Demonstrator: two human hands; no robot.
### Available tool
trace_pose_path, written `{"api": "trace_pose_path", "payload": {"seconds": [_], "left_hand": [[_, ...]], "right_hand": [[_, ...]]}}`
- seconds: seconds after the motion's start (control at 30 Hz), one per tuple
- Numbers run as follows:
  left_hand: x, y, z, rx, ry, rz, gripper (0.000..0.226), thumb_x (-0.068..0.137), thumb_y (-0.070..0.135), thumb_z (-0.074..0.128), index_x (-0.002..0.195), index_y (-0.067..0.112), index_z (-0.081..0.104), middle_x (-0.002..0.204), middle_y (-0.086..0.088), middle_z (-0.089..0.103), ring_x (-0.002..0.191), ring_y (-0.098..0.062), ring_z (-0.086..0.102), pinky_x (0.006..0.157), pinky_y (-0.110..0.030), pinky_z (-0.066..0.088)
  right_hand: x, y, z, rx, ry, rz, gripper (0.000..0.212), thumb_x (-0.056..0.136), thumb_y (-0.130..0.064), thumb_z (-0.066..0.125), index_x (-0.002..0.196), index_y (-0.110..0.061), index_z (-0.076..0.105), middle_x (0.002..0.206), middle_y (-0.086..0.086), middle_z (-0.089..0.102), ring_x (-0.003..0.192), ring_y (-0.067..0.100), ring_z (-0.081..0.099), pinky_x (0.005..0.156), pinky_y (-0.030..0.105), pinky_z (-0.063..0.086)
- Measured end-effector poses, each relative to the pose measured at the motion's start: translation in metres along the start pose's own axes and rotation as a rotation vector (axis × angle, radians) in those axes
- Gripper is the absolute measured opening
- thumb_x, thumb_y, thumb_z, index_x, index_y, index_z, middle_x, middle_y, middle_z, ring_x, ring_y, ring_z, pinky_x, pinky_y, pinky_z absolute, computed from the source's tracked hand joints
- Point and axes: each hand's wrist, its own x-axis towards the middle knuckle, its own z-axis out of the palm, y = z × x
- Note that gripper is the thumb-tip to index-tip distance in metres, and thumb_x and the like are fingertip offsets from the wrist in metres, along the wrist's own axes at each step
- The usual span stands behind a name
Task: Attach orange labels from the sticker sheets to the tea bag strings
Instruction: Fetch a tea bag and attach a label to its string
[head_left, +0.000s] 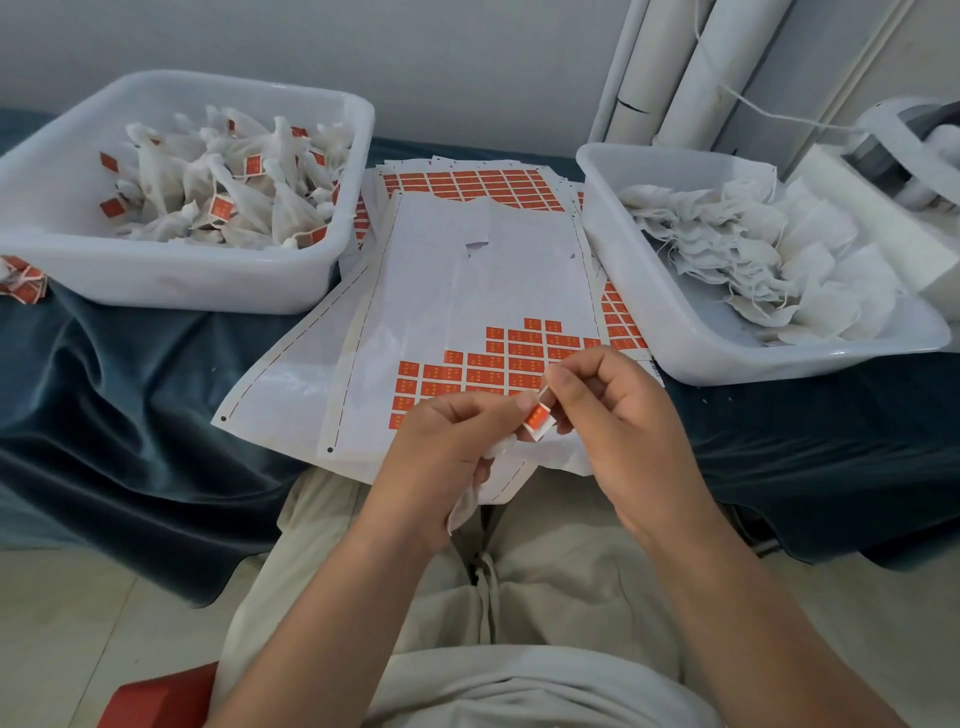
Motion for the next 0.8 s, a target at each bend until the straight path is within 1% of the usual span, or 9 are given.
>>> {"api": "trace_pose_path", "payload": {"seconds": [0.1, 0.27, 0.37, 0.47, 0.53, 0.57, 0.63, 0.7, 0.8], "left_hand": [[0.001, -0.002, -0.002, 0.048, -0.029, 0.008, 0.039, 0.065, 0.051, 0.086, 0.078, 0.015, 0.083, 0.072, 0.002, 0.071, 0.052, -0.006, 0.045, 0.048, -0.015, 0.039], [0.002, -0.004, -0.004, 0.118, -0.052, 0.040, 0.039, 0.069, 0.056, 0.088, 0.086, 0.020, 0.086, 0.083, -0.001, 0.077, 0.059, -0.007, 0.043, 0.049, -0.015, 0.037], [0.003, -0.005, -0.005, 0.168, -0.042, 0.076, 0.032, 0.071, 0.053, 0.087, 0.086, 0.024, 0.085, 0.081, 0.002, 0.077, 0.055, -0.005, 0.044, 0.049, -0.014, 0.037], [0.003, -0.005, -0.003, 0.112, 0.043, 0.117, 0.033, 0.068, 0.051, 0.088, 0.086, 0.022, 0.085, 0.082, 0.000, 0.077, 0.057, -0.003, 0.049, 0.048, -0.014, 0.038], [0.002, -0.004, -0.002, 0.084, 0.088, 0.155, 0.032, 0.071, 0.048, 0.088, 0.090, 0.023, 0.085, 0.086, 0.000, 0.078, 0.065, -0.006, 0.055, 0.054, -0.015, 0.042], [0.001, -0.003, -0.002, 0.081, 0.098, 0.175, 0.028, 0.075, 0.046, 0.086, 0.092, 0.024, 0.085, 0.088, 0.001, 0.079, 0.068, -0.008, 0.059, 0.057, -0.017, 0.044], [0.000, -0.001, -0.003, 0.079, 0.110, 0.191, 0.021, 0.084, 0.041, 0.083, 0.097, 0.026, 0.085, 0.094, 0.001, 0.080, 0.072, -0.006, 0.062, 0.059, -0.019, 0.046], [-0.001, 0.002, -0.003, 0.054, 0.109, 0.160, 0.018, 0.090, 0.041, 0.078, 0.097, 0.026, 0.085, 0.093, 0.004, 0.078, 0.066, -0.002, 0.059, 0.054, -0.016, 0.044], [-0.001, 0.005, -0.002, 0.026, 0.095, 0.054, 0.026, 0.094, 0.048, 0.072, 0.095, 0.025, 0.084, 0.084, 0.009, 0.071, 0.059, -0.004, 0.050, 0.053, -0.018, 0.042]], "right_hand": [[-0.001, 0.001, -0.001, -0.031, 0.000, -0.007, 0.012, 0.101, -0.033, 0.063, 0.093, -0.028, 0.069, 0.087, -0.007, 0.074, 0.081, 0.008, 0.071, 0.075, 0.017, 0.055], [0.000, 0.002, -0.001, -0.056, -0.001, -0.009, 0.014, 0.103, -0.030, 0.062, 0.095, -0.022, 0.069, 0.085, -0.007, 0.073, 0.081, 0.008, 0.070, 0.077, 0.018, 0.056], [0.000, 0.002, 0.000, -0.062, 0.019, -0.011, 0.015, 0.104, -0.031, 0.062, 0.095, -0.022, 0.069, 0.084, -0.005, 0.073, 0.080, 0.009, 0.069, 0.077, 0.019, 0.056], [0.000, -0.001, 0.004, 0.041, 0.052, 0.048, 0.026, 0.099, -0.051, 0.061, 0.104, -0.027, 0.070, 0.091, -0.003, 0.075, 0.082, 0.010, 0.071, 0.076, 0.025, 0.058], [0.000, -0.002, 0.004, 0.001, -0.031, 0.100, 0.035, 0.090, -0.066, 0.063, 0.107, -0.037, 0.069, 0.096, -0.008, 0.076, 0.087, 0.011, 0.075, 0.073, 0.023, 0.059], [-0.001, -0.002, 0.003, -0.056, -0.081, 0.085, 0.029, 0.090, -0.065, 0.066, 0.104, -0.040, 0.070, 0.096, -0.010, 0.077, 0.087, 0.010, 0.075, 0.072, 0.019, 0.058], [-0.002, -0.002, 0.003, -0.132, -0.119, 0.004, 0.011, 0.098, -0.047, 0.068, 0.097, -0.036, 0.073, 0.090, -0.009, 0.077, 0.084, 0.010, 0.074, 0.071, 0.015, 0.056], [-0.003, 0.000, 0.002, -0.154, -0.102, -0.041, 0.012, 0.103, -0.031, 0.066, 0.094, -0.032, 0.074, 0.086, -0.008, 0.075, 0.082, 0.010, 0.072, 0.072, 0.013, 0.054], [-0.004, 0.000, 0.003, -0.165, -0.067, -0.041, 0.015, 0.104, -0.026, 0.065, 0.092, -0.032, 0.072, 0.084, -0.008, 0.074, 0.082, 0.010, 0.071, 0.076, 0.013, 0.054]]}}
